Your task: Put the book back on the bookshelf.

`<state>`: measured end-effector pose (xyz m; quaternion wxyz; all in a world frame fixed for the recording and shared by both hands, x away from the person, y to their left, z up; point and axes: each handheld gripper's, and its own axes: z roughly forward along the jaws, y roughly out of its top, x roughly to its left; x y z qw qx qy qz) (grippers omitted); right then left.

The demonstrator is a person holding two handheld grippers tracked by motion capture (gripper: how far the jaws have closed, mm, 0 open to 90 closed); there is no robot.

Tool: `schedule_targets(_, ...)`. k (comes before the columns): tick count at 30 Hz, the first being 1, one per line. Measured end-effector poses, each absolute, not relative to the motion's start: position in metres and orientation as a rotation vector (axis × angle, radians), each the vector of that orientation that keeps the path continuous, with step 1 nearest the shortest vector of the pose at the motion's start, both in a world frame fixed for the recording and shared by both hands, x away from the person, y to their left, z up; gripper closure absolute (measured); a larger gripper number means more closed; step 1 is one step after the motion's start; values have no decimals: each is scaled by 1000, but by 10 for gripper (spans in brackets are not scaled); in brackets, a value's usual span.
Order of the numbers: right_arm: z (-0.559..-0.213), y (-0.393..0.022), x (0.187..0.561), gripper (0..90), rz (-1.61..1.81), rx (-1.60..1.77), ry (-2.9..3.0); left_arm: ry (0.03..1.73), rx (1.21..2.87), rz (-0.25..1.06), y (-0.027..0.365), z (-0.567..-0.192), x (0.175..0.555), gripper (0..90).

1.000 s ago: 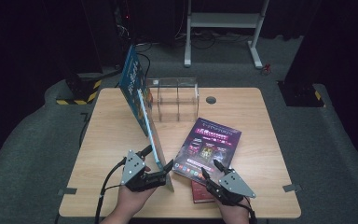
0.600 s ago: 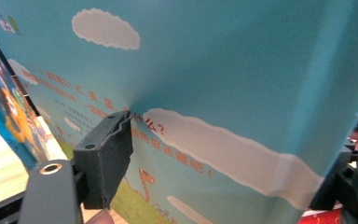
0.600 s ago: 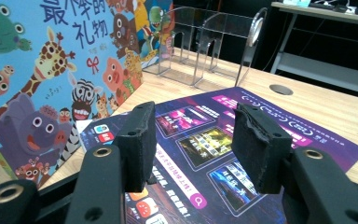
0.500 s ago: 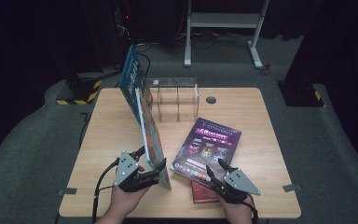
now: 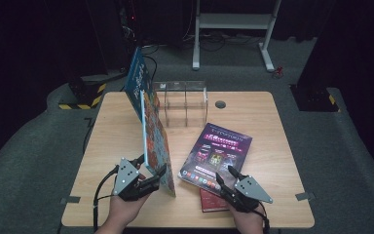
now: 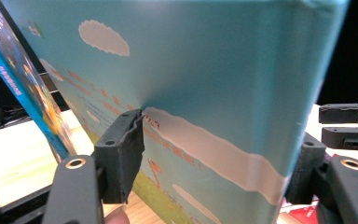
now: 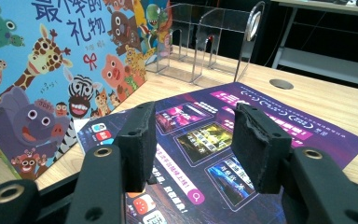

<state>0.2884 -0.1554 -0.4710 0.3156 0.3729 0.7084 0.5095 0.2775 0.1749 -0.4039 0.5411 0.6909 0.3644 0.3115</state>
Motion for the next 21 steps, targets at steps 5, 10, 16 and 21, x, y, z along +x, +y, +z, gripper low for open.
schedule_targets(5, -471, -156, 289, 499, 1349, 988, 1869, 854, 1638, 774, 177, -402, 275, 425)
schedule_targets(10, -472, -156, 289, 499, 1350, 993, 1872, 836, 1629, 793, 177, -402, 272, 528)
schedule_targets(16, -472, -156, 289, 499, 1349, 994, 1872, 850, 1610, 818, 177, -402, 270, 595)
schedule_targets(21, -472, -156, 289, 499, 1349, 992, 1877, 890, 1572, 838, 181, -402, 270, 664)
